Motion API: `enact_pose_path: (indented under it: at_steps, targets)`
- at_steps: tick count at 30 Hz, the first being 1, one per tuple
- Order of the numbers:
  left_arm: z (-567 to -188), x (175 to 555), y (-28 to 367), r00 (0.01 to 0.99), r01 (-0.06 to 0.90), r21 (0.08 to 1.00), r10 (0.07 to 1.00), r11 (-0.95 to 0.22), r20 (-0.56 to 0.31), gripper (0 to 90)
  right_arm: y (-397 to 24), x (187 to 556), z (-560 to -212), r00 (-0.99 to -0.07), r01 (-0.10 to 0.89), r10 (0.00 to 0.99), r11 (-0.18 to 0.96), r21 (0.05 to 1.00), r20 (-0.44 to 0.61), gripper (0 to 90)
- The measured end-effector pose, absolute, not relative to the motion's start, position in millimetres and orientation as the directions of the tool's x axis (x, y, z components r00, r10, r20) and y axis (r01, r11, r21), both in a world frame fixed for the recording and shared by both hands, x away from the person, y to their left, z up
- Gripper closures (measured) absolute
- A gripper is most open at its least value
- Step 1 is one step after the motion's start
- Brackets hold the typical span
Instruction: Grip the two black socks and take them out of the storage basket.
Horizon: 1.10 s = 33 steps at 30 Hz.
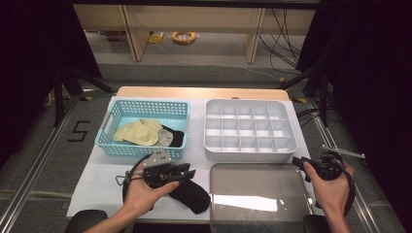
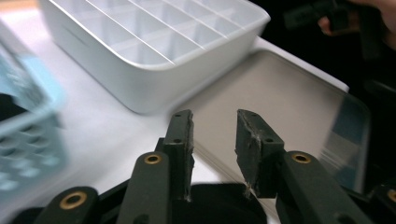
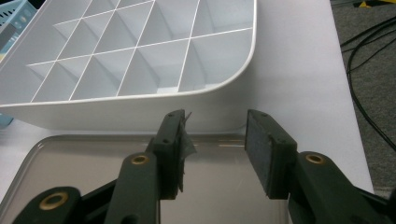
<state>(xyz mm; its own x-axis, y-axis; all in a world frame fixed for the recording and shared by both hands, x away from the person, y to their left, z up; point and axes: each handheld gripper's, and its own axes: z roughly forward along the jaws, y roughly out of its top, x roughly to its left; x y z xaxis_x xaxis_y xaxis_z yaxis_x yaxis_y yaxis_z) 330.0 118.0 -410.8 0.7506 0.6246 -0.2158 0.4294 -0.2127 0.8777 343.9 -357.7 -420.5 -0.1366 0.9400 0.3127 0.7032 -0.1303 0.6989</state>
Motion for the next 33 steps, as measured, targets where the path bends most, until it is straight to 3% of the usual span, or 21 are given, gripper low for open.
enact_pose_path:
  at_steps: [8,13,16,18,21,22,26,33]
  targets:
    - [-395.2,363.1,135.2,0.684,0.370,0.908,0.720,-0.199,-0.121,57.6,-358.2,344.0,-420.9,-0.135,0.703,0.940,-0.131,0.699,0.313,58.9]
    - [-390.1,380.0,139.9,0.660,0.367,0.913,0.741,-0.178,-0.121,54.5,-359.4,344.7,-422.2,-0.128,0.700,0.947,-0.124,0.703,0.294,58.8]
    - [-388.0,388.6,143.5,0.654,0.361,0.918,0.746,-0.166,-0.122,52.2,-355.7,342.1,-419.0,-0.093,0.722,0.929,-0.185,0.667,0.358,58.7]
    - [-386.2,392.9,145.9,0.647,0.362,0.919,0.753,-0.159,-0.125,49.9,-359.5,344.7,-422.3,-0.123,0.701,0.947,-0.128,0.701,0.297,58.7]
    - [-384.6,401.1,150.0,0.628,0.365,0.918,0.769,-0.152,-0.122,47.7,-356.7,344.7,-422.3,-0.100,0.707,0.939,-0.166,0.687,0.330,58.6]
    - [-384.5,403.2,151.0,0.625,0.368,0.917,0.771,-0.155,-0.120,47.0,-360.1,345.7,-423.0,-0.131,0.701,0.946,-0.124,0.703,0.297,58.6]
    - [-384.6,413.1,154.6,0.605,0.388,0.911,0.784,-0.142,-0.136,44.7,-358.1,343.8,-422.7,-0.109,0.713,0.934,-0.165,0.681,0.339,58.5]
    - [-387.2,431.1,157.4,0.573,0.431,0.897,0.798,-0.098,-0.188,38.7,-362.2,346.0,-426.1,-0.116,0.705,0.939,-0.151,0.693,0.323,58.5]
